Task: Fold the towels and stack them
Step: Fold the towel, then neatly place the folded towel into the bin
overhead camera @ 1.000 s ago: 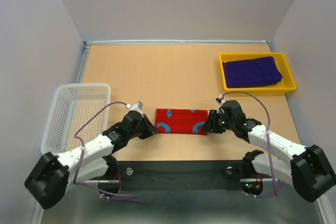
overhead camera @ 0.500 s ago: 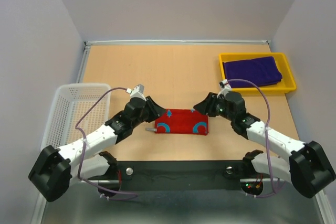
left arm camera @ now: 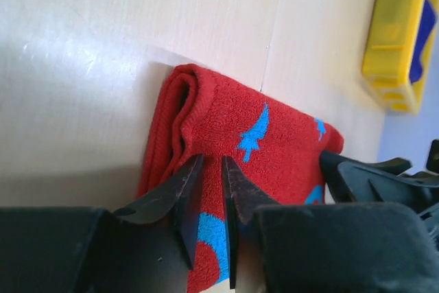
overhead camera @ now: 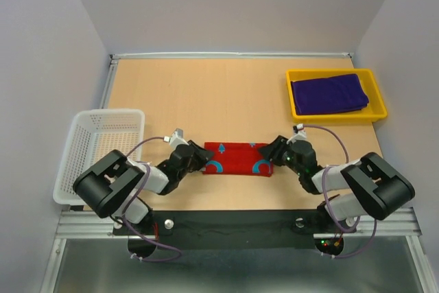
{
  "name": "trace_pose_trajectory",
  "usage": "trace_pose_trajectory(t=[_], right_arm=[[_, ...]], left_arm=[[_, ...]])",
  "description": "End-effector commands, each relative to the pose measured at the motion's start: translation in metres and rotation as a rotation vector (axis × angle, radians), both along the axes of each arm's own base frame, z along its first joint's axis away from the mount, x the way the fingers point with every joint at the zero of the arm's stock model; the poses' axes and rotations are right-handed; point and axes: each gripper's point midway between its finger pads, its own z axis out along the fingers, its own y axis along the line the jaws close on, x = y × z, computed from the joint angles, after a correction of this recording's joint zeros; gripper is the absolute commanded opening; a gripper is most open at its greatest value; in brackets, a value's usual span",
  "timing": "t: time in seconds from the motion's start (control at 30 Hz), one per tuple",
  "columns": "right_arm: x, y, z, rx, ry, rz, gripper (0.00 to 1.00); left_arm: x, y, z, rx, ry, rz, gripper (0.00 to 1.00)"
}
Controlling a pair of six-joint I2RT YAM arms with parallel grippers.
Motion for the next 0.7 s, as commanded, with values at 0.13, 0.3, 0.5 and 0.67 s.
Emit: trace_pose_trajectory(t=[0.13, 0.3, 0.5, 0.67], right_arm=[[0.014, -0.025, 0.034, -0.011, -0.186, -0.122, 0.52], [0.030, -0.025, 0.061, -0.148, -0.220, -0.083, 0.55], [0.035, -0.047, 0.069, -0.370, -0.145, -0.104, 0.77], [0.022, -0.078, 0.058, -0.521, 0.005, -0.143, 0.89]], left_arm=[[0.003, 0.028, -0.006, -0.067, 0.010, 0.134, 0.31], [0.027, 0.016, 0.031, 0.078, -0.081, 0.062, 0.40], [0.053, -0.002, 0.087, 0.247, -0.203, -0.027, 0.71], [0.041, -0.044, 0.123, 0.424, -0.276, -0.172, 0.95]])
